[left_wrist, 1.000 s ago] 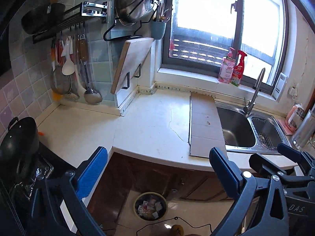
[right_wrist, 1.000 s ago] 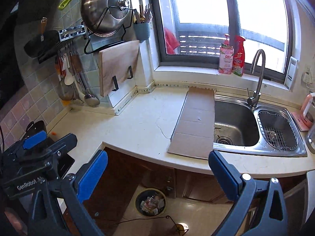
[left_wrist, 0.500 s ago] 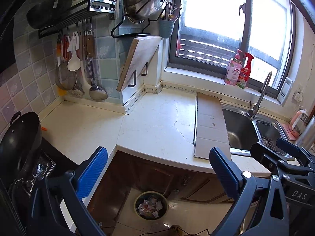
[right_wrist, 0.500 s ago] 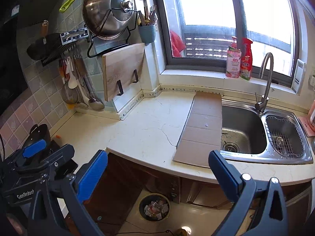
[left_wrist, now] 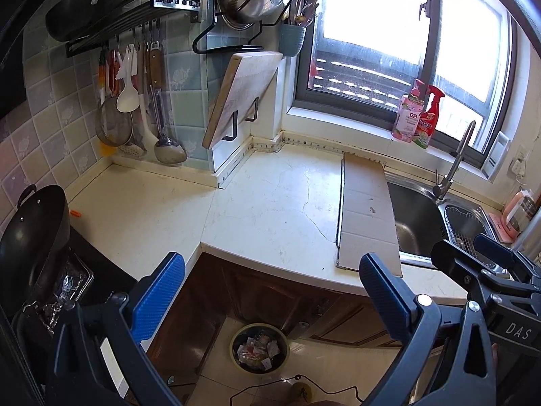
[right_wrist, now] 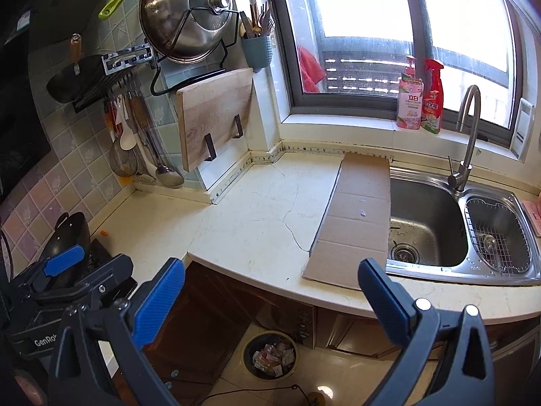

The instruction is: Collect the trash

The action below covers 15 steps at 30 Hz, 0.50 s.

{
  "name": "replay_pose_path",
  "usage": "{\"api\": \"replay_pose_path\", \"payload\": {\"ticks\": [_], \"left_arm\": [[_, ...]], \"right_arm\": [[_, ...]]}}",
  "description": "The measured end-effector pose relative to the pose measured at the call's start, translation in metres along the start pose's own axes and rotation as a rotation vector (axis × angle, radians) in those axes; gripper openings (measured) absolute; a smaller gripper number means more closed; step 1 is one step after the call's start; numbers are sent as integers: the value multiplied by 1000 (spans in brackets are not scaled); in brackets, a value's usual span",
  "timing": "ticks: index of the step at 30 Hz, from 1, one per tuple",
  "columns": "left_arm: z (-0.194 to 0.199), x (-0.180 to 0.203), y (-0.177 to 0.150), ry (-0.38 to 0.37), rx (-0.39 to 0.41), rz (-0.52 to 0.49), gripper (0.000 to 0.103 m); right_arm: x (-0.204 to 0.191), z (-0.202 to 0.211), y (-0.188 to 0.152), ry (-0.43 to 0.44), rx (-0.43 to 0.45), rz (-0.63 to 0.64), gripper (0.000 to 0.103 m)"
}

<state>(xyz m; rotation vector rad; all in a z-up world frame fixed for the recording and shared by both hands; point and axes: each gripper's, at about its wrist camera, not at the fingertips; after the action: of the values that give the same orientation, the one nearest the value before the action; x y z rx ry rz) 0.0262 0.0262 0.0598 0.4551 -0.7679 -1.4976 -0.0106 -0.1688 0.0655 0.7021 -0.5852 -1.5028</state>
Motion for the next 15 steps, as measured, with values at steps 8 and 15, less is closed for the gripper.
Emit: {"api": "replay_pose_path", "payload": {"ticks": [8,15], "left_arm": [[-9,2,3,4,-13,-2,102],[-15,4,6,-3,-15,4,102]], "right_arm": [[2,-7,3,2,1,8,103],[5,-11,6,3,6,9,103]]}}
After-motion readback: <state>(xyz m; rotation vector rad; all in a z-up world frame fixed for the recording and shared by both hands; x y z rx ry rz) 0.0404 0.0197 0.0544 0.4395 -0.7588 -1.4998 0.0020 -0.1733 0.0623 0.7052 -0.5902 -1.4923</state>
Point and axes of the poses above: each gripper's, at about its wrist camera, not at the fingertips, and z roughly against the way its jaws point, x to its right, y to its top, and after that the axes turned 5 degrees about z, right-handed
